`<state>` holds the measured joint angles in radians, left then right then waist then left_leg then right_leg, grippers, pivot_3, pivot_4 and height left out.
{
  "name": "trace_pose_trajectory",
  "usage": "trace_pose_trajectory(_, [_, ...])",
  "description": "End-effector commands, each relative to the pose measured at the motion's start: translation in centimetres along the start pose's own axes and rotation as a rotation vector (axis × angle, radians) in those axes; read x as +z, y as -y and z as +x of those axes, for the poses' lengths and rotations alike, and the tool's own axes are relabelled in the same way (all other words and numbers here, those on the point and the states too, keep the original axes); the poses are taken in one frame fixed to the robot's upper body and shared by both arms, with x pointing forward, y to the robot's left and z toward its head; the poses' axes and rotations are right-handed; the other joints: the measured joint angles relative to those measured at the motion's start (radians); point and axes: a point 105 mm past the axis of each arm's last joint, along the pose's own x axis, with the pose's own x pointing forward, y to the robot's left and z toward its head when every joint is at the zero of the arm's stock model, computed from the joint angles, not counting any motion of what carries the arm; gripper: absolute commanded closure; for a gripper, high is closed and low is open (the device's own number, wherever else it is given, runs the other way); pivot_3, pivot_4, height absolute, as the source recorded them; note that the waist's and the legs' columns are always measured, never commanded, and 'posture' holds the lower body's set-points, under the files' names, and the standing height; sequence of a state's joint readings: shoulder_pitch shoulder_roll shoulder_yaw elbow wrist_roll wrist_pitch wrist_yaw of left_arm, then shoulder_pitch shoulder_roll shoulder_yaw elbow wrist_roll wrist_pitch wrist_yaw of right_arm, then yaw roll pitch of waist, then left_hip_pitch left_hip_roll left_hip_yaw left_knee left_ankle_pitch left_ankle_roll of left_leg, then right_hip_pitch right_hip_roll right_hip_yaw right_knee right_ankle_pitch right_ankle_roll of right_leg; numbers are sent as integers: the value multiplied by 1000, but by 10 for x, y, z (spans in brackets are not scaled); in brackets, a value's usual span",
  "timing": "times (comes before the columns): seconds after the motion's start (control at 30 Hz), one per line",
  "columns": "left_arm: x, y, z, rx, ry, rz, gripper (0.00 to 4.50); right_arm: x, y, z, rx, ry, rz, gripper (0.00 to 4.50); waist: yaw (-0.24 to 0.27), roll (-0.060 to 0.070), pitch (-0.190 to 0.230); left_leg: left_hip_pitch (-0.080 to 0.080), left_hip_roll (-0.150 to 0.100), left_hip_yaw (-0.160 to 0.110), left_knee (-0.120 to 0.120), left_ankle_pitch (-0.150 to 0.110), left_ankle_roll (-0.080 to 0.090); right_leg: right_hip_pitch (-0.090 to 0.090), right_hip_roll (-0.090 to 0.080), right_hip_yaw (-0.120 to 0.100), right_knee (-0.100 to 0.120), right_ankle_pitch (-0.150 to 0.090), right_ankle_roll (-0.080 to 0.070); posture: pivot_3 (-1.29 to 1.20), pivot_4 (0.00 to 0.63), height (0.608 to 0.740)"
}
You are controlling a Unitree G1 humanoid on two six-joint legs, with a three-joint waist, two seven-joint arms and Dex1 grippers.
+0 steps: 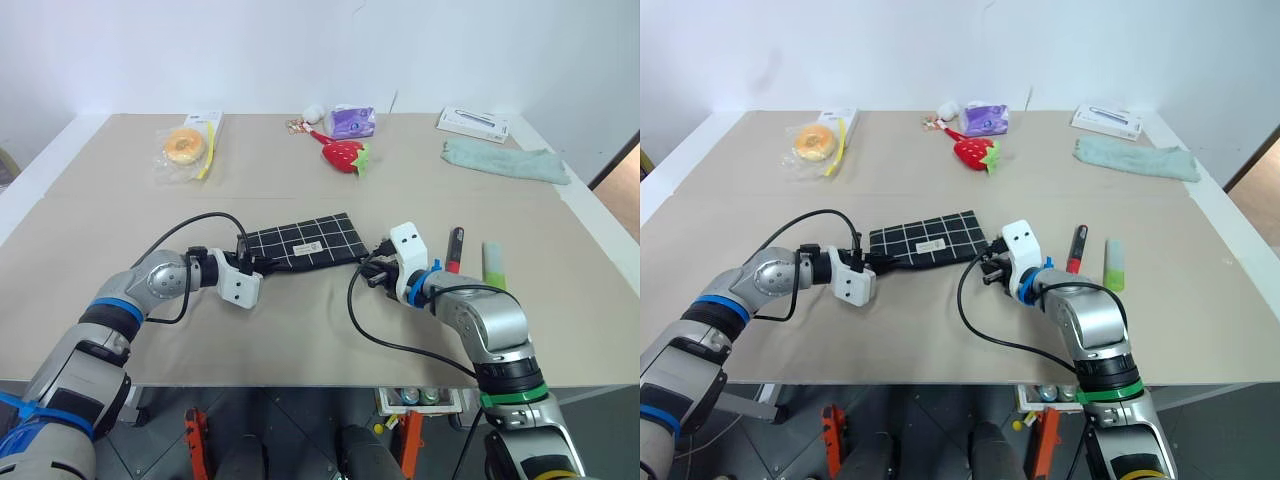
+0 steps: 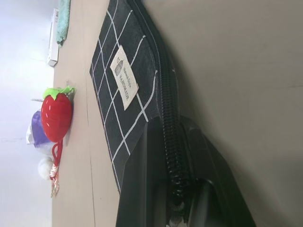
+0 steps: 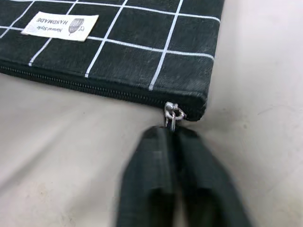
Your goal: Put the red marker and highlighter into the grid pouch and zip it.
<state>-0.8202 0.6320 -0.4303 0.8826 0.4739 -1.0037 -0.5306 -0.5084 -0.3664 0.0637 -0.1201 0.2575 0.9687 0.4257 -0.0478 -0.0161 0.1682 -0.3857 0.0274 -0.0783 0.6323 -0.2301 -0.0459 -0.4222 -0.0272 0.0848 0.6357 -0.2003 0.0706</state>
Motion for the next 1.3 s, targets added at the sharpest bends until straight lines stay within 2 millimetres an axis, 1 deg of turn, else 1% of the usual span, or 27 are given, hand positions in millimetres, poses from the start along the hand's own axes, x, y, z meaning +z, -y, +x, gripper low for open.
trace_pose_trajectory(0.03, [4, 20, 7, -64, 13, -23, 4500, 14, -1, -1, -1, 44, -18, 4449, 0, 0, 0, 0, 0, 0, 0, 0, 0, 0, 0, 0, 0, 0, 0, 0, 150, 739])
trace_pose_trajectory(0.1, [4, 18, 7, -59, 15, -24, 4500, 14, -4, -1, 9, 45, -20, 4449, 0, 0, 0, 0, 0, 0, 0, 0, 0, 0, 0, 0, 0, 0, 0, 0, 150, 739])
trace_pose_trajectory(0.2, [4, 18, 7, -57, 16, -25, 4500, 15, -17, 0, 58, 55, -34, 4449, 0, 0, 0, 0, 0, 0, 0, 0, 0, 0, 0, 0, 0, 0, 0, 0, 150, 739])
trace_pose_trajectory(0.43, [6, 17, 10, -47, 24, -29, 4500, 22, -74, 10, 223, 87, -51, 4449, -1, 0, 0, 0, 0, -1, 0, 0, 0, 0, 0, 0, 0, 0, 0, 0, 150, 739])
trace_pose_trajectory(0.6, [7, 17, 10, -44, 25, -33, 4500, 27, -98, 13, 290, 102, -68, 4449, 0, 0, 0, -1, 0, -1, 0, 0, 0, 0, 0, 0, 0, 0, 0, 0, 150, 739])
trace_pose_trajectory(0.73, [7, 17, 10, -43, 26, -36, 4500, 40, -122, 15, 363, 143, -82, 4449, -1, 0, 0, -1, 0, -1, 0, 0, 0, -1, 1, 0, 0, 0, 0, 0, 150, 739])
trace_pose_trajectory(0.87, [8, 16, 12, -40, 29, -37, 4500, 49, -137, 14, 411, 193, -96, 4449, -1, 0, 0, 0, 1, -2, 0, 0, 0, -1, 1, -1, 2, 0, 0, 0, 150, 739])
trace_pose_trajectory(0.97, [8, 16, 12, -40, 28, -40, 4500, 51, -139, 13, 421, 212, -97, 4449, 0, 0, 0, 0, 1, -2, 0, 0, 0, -1, 1, -1, 2, 0, -1, 0, 150, 739])
trace_pose_trajectory(1.07, [9, 15, 12, -28, 32, -45, 4500, 30, -114, 20, 320, 108, -129, 4449, 0, 1, 0, -1, 0, -2, 0, 0, 0, 0, 1, -1, 1, -1, -1, 0, 150, 739])
trace_pose_trajectory(1.23, [9, 15, 10, -24, 30, -50, 4500, 10, -92, 19, 254, 11, -183, 4449, 0, 0, 0, -1, 0, -2, 0, 0, 0, 0, 1, -1, 1, -1, -1, 0, 150, 739])
trace_pose_trajectory(1.3, [9, 15, 10, -21, 30, -53, 4500, 8, -87, 19, 241, 7, -190, 4449, 0, 1, 0, -1, 0, -2, 0, 0, 0, -1, 1, -1, 1, -2, -1, 0, 150, 739])
